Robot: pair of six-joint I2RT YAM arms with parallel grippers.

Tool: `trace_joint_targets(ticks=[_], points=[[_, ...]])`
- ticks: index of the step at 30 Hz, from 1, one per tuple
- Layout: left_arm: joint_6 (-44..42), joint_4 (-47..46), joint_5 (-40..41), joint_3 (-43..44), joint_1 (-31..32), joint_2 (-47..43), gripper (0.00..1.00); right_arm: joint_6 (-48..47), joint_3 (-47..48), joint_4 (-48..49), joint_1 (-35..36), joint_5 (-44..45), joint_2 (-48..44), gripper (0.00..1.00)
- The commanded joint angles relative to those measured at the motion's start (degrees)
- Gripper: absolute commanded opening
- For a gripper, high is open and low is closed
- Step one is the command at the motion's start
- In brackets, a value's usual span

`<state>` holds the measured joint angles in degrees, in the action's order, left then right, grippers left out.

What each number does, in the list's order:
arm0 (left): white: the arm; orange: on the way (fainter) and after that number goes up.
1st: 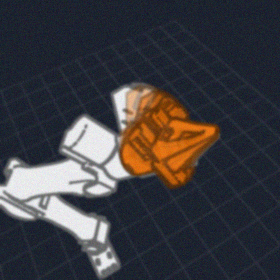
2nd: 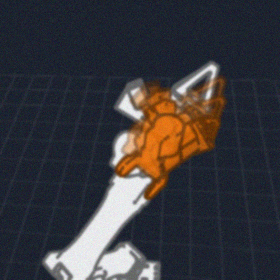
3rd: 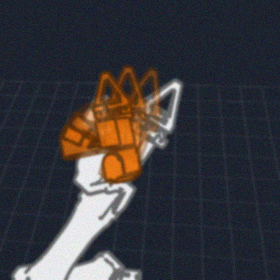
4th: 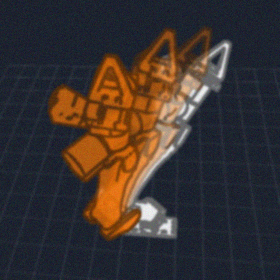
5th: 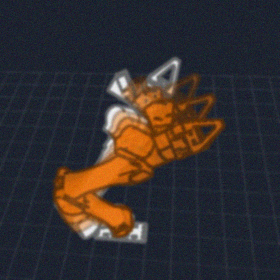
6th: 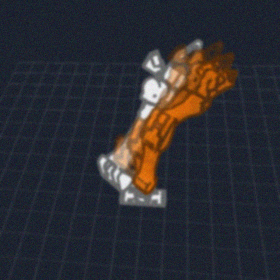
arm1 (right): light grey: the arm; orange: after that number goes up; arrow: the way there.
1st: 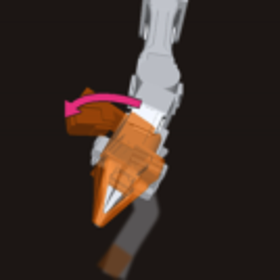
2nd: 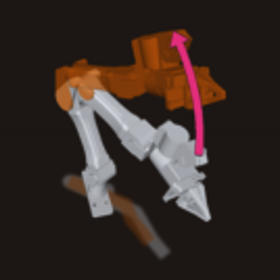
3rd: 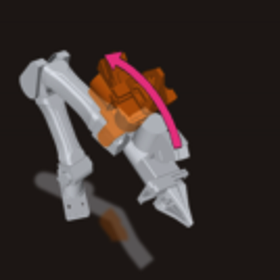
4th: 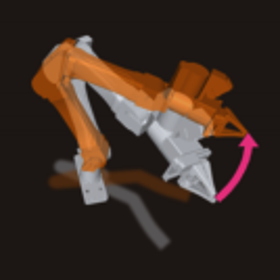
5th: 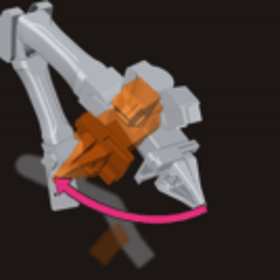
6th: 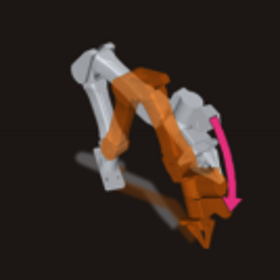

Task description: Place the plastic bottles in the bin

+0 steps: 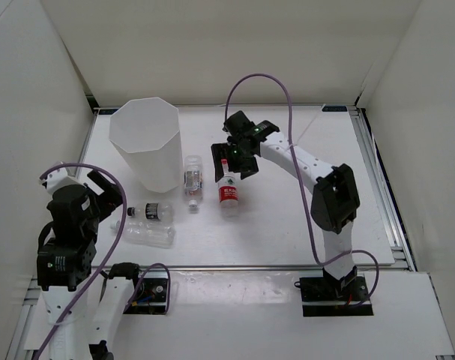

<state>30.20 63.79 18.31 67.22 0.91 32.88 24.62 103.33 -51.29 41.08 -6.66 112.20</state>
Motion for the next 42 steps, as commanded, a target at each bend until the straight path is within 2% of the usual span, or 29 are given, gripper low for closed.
trace_joint_targets(ticks=[1, 13, 17, 18, 21, 24, 25, 29, 36, 38, 42], points=[[-0.14, 0.1, -3.28, -0.34, 0.24, 0.78, 1.0, -2.03, 4.67, 1.28, -2.05, -2.84, 4.58, 1.0], [0.92, 1.95, -2.67, -1.39, 0.24, 0.78, 1.0, -1.95, 5.3, 1.89, -5.22, -6.08, 13.74, 1.0], [1.45, 2.57, -2.13, -1.39, 0.24, 0.78, 1.0, -1.95, 3.37, 3.12, -5.22, -8.8, 15.06, 0.85], [1.45, 2.57, -2.13, -1.39, 0.24, 1.3, 1.0, -1.95, 2.67, 3.12, -5.22, -8.81, 15.06, 0.79], [1.97, 2.57, -2.13, -1.39, 0.24, 1.31, 1.0, -1.42, 2.67, 3.65, -5.22, -11.36, 15.06, 0.71], [2.5, 2.57, -2.13, -1.91, 0.24, 1.31, 1.0, -0.8, 3.19, 3.65, -5.22, -12.07, 14.54, 0.58], [2.5, 2.57, -2.13, -2.44, 0.24, 1.31, 1.0, -0.8, 3.19, 3.65, -5.22, -12.67, 14.01, 0.51], [3.12, 1.43, -2.66, -4.29, 0.24, 0.78, 1.0, -0.8, 3.19, 3.12, -5.22, -12.68, 12.34, 0.37], [2.59, -0.24, -2.66, -6.48, 0.24, 0.78, 1.0, -1.86, -4.18, 4.44, -5.75, -11.45, 6.1, 0.28], [2.07, -0.95, -2.66, -6.49, 0.24, 0.78, 1.0, -1.86, -4.19, 4.44, -6.28, -10.93, 4.26, 0.23], [1.45, -1.48, -2.66, -5.96, 0.24, 1.31, 1.0, -0.46, -3.4, 4.44, -6.8, -10.92, 0.31, 0.18]])
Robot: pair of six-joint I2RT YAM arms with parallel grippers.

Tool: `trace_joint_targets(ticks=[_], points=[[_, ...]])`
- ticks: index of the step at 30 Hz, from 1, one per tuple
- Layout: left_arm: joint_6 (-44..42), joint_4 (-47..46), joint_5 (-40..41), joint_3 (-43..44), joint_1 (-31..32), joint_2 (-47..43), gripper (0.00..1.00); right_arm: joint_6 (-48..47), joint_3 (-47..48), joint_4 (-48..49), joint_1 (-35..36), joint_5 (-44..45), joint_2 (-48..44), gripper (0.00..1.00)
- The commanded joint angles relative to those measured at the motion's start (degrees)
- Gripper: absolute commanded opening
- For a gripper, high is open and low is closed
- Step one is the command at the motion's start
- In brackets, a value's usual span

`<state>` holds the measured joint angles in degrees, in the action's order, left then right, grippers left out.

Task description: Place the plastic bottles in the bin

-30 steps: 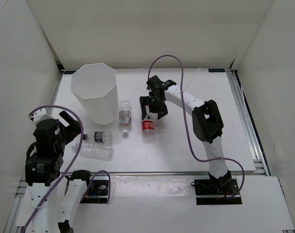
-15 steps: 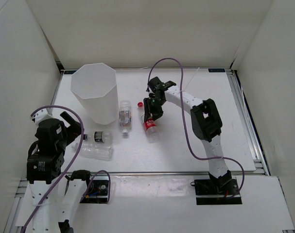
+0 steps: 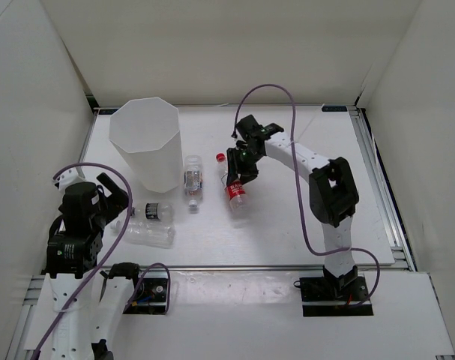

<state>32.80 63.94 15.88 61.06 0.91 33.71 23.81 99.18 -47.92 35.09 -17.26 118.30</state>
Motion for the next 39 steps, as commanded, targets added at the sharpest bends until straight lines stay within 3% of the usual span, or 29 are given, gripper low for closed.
trace_joint_targets(ticks=[1, 5, 10, 14, 19, 22, 26, 34, 39], points=[[-1.16, -1.63, -0.23, 0.72, 0.24, 1.17, 1.0, 1.23, 2.58, 1.08, -0.81, -0.32, -7.71, 0.18], [-1.16, -1.63, -0.23, 0.73, 0.24, 1.18, 1.0, 4.47, 9.96, 1.08, -1.34, -0.32, -11.42, 0.12], [-1.16, -1.63, -0.23, 0.2, 0.24, 1.18, 1.0, 13.0, 27.72, 4.4, -1.34, -1.2, -11.43, 0.0], [-1.68, -1.11, -1.37, 0.2, 0.24, 1.18, 1.0, 23.19, 27.39, 21.4, -1.34, -5.32, -12.74, 0.0], [-3.62, 0.3, -1.38, 1.96, 0.24, 1.79, 1.0, 31.2, 35.8, 30.95, -0.11, -8.14, -6.17, 0.0], [-5.1, 1.1, -2.16, 2.58, 0.24, 2.32, 1.0, 30.59, 46.62, 33.94, 1.56, -8.85, 1.3, 0.0], [-8.0, 3.11, -4.19, 5.11, 0.24, 4.07, 1.0, 28.76, 42.59, 41.32, 5.5, -4.73, 2.2, 0.01], [-12.58, 4.79, -5.41, 10.05, 0.24, 7.77, 1.0, 16.1, 45.76, 41.94, 12.19, 3.19, 5.53, 0.06], [-14.08, 5.32, -5.42, 11.98, 0.24, 8.39, 1.0, 9.85, 45.14, 40.72, 15.01, 8.55, 6.15, 0.15]])
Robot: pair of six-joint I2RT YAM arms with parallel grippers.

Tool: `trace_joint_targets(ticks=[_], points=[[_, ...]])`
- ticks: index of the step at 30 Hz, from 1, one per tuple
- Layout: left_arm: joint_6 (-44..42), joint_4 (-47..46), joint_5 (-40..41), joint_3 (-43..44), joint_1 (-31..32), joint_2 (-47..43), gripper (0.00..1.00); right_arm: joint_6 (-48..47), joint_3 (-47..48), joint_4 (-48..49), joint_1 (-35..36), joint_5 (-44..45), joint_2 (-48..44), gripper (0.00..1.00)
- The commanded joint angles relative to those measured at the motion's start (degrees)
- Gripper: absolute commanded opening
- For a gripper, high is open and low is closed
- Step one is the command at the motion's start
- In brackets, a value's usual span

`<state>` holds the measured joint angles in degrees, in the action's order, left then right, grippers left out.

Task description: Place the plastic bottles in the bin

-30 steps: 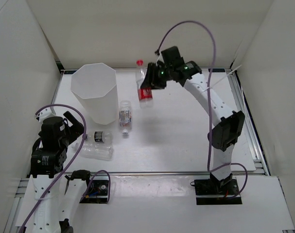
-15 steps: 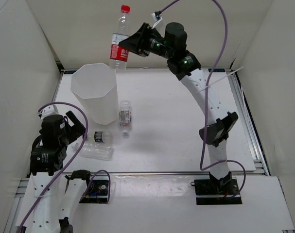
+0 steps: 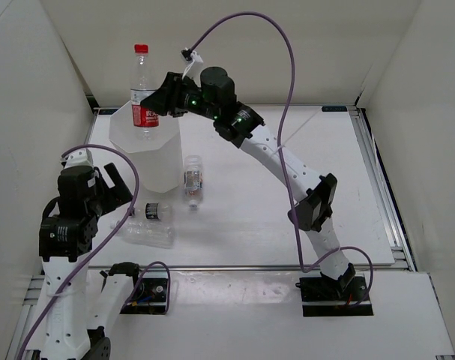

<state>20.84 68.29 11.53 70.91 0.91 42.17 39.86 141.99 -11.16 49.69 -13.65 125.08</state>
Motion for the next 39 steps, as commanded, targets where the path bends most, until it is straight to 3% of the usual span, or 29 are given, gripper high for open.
trace_joint_targets(ticks=[1, 8, 10, 12, 15, 19, 23, 24, 27, 32, 36, 39], points=[[-2.12, 0.97, -1.07, 2.12, 0.24, -0.77, 1.0, -6.98, 2.32, 2.99, 0.41, 4.95, -0.1, 0.16], [-0.98, -0.08, -3.09, -1.12, 0.76, -3.06, 1.0, -13.21, 1.7, -1.5, 0.93, 7.76, 0.52, 0.4], [-0.98, -0.09, -3.09, -1.13, 0.76, -3.58, 1.0, -14.97, 1.71, -2.2, 1.46, 9.85, 0.0, 0.65], [-0.45, -0.09, -3.09, -1.13, 0.76, -3.59, 1.0, -16.39, 1.71, -2.2, 1.99, 10.57, -1.93, 0.82], [-0.45, -0.09, -2.56, -1.13, 0.76, -4.64, 1.0, -17.0, 1.01, -3.6, 1.99, 13.55, -5.36, 1.0], [-0.45, -0.09, -1.25, -2.27, 0.76, -6.83, 1.0, -17.88, -0.74, -6.85, 1.99, 19.94, -10.63, 1.0], [0.87, -0.09, -0.72, -2.79, 0.76, -8.51, 1.0, -14.22, -13.82, -9.65, 1.03, 30.68, -21.24, 1.0], [1.48, -0.61, -0.72, -2.8, 0.76, -8.51, 1.0, -13.06, -21.77, -9.67, -0.72, 29.48, -22.93, 1.0], [3.41, -0.62, -0.19, -3.85, 0.76, -9.13, 1.0, -9.11, -38.99, -9.67, -4.85, 20.97, -28.47, 1.0], [9.28, 0.17, 0.86, -7.19, 0.76, -10.62, 1.0, -1.99, -50.47, -12.92, -11.18, 3.58, -31.47, 1.0], [11.32, 0.7, 0.86, -9.91, 0.76, -10.62, 1.0, 1.19, -56.38, -9.16, -14.8, -9.8, -27.88, 1.0], [13.08, 0.0, 1.57, -12.11, 0.76, -11.15, 1.0, 1.19, -52.46, -8.27, -14.8, -16.65, -18.86, 1.0]])
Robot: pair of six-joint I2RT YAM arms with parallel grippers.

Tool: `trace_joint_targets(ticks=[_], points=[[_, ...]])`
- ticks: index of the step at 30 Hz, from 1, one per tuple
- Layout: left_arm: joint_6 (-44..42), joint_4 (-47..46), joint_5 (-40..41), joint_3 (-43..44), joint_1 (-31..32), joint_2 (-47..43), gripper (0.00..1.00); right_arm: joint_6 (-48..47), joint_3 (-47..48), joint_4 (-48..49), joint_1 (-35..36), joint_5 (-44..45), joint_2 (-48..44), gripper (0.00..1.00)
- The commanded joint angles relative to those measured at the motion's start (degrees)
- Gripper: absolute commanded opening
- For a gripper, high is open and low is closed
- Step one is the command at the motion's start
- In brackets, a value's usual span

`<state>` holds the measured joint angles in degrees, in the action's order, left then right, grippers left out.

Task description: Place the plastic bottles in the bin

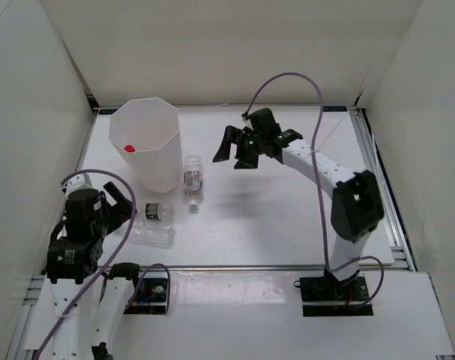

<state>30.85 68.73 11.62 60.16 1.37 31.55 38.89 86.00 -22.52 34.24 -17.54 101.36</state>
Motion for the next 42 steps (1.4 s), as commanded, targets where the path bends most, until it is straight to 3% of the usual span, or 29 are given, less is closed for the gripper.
trace_joint_targets(ticks=[1, 5, 12, 26, 32, 33, 35, 39, 42], points=[[3.6, -0.44, 2.09, -1.36, 0.3, -0.53, 1.0, 2.15, 5.48, 2.32, 0.65, -14.44, 7.25, 1.0], [4.65, -1.05, 2.7, -1.36, 0.3, -0.53, 1.0, 3.02, 14.61, 1.78, 0.65, -22.53, 18.94, 1.0], [5.18, -1.58, 5.69, -0.31, 0.3, -0.53, 1.0, 8.29, 23.06, 2.4, 0.65, -25.35, 32.48, 1.0], [4.66, 0.09, 5.7, -0.31, 0.3, 0.0, 1.0, 11.2, 31.43, 2.4, 2.76, -28.95, 43.92, 0.98], [5.71, 1.93, 5.7, 0.21, 0.3, -0.53, 1.0, 11.2, 26.79, 2.4, 2.76, -29.48, 43.92, 0.78], [5.71, 2.46, 5.7, 0.22, 0.3, -0.53, 1.0, 11.2, 25.81, 2.4, 2.15, -29.48, 43.31, 0.69], [6.24, 3.07, 5.7, 0.22, 0.3, -1.14, 1.0, 10.07, 23.79, 2.92, 1.63, -29.48, 42.17, 0.6], [7.38, 3.6, 6.22, 0.22, 0.3, -2.46, 1.0, 8.66, 17.9, 2.92, 0.21, -28.34, 39.1, 0.22], [7.91, 3.6, 6.22, -0.83, 0.3, -2.99, 1.0, 6.12, 12.72, 2.92, -1.46, -27.11, 33.31, 0.11]])
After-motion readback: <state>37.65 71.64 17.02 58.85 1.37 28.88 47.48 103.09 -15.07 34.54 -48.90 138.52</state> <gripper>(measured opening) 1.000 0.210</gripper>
